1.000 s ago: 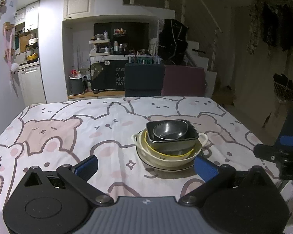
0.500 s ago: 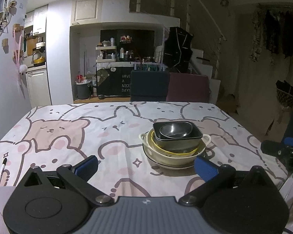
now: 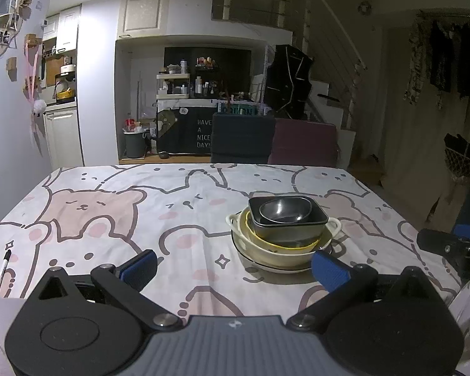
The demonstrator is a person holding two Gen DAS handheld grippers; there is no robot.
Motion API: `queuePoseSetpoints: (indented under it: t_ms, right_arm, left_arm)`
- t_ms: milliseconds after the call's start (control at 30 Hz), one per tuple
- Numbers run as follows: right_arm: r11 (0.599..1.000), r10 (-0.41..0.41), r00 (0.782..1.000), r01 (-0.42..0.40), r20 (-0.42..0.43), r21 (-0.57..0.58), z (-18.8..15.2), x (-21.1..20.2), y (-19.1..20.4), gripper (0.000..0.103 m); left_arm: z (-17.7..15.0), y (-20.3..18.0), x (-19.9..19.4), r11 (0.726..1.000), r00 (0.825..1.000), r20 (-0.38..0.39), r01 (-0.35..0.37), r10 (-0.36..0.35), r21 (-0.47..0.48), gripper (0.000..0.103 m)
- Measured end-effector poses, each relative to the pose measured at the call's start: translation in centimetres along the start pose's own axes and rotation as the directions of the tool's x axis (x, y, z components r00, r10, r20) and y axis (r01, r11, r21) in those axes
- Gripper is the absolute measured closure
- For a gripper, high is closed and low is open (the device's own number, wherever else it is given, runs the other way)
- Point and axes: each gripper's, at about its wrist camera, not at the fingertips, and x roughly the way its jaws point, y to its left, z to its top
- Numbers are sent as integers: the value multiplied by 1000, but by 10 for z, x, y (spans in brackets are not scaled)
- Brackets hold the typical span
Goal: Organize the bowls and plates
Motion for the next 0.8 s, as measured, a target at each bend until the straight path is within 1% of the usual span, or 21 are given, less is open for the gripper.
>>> queuePoseSetpoints:
  t_ms: [300,800]
  right_arm:
    - [1000,2,1000,-2,-1,1,-1,0,0,0]
    - [1000,3,1000,-3,0,2,0,0,0,0]
  left_arm:
    - [0,0,1,1000,1000,0,12,-12,2,0]
    - [0,0,1,1000,1000,0,12,-12,1,0]
